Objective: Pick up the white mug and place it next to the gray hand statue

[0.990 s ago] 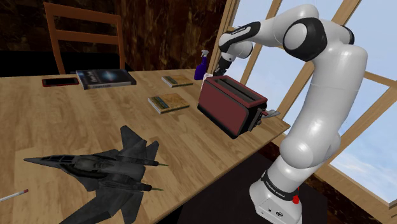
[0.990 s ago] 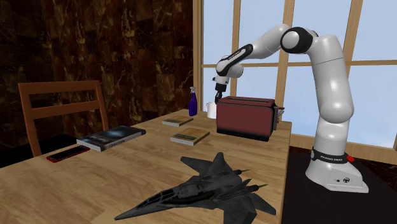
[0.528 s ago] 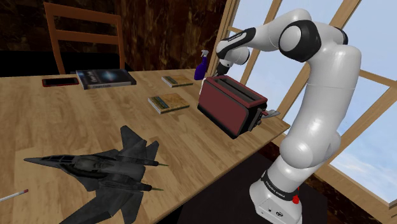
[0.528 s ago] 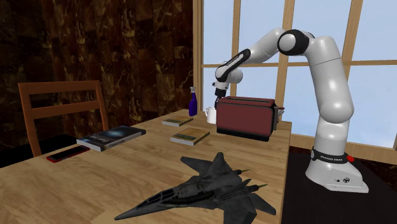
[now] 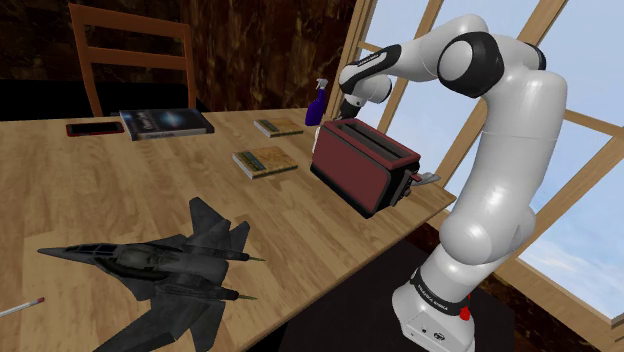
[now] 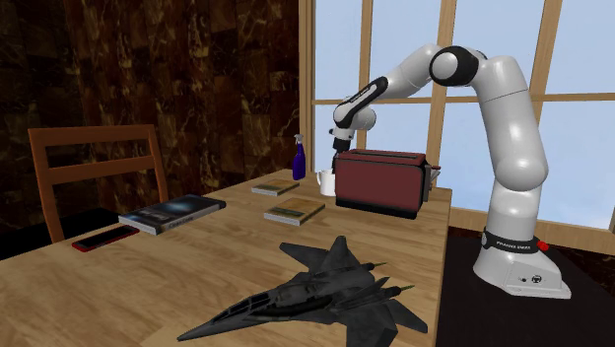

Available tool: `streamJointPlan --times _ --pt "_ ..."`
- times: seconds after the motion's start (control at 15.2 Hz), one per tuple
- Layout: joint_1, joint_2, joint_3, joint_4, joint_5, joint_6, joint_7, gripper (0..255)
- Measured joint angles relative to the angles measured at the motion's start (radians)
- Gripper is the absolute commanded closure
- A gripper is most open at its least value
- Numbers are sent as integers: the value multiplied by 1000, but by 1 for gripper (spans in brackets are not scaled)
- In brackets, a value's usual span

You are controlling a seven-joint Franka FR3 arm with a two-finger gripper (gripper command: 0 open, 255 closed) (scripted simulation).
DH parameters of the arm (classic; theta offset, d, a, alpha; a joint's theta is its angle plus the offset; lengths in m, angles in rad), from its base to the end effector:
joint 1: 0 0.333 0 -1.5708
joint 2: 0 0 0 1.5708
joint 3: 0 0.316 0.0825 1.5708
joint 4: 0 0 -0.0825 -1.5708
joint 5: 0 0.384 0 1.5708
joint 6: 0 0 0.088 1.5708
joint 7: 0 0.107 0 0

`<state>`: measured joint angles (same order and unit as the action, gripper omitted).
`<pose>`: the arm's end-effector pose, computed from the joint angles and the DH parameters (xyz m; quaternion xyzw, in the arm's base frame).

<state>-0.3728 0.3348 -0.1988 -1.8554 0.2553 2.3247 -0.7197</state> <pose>0.5487 -0.3374 0.3584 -0.9952 -0.0009 -0.0977 0.0102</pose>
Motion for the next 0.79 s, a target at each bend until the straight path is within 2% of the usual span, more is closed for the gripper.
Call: streamJointPlan --times 0.33,0.59,0.79 --pt "0 0 0 0 0 0 0 0" --pt "2 -62 -11 14 -24 -72 15 0" --pt "2 -75 -14 21 -30 -93 20 0"
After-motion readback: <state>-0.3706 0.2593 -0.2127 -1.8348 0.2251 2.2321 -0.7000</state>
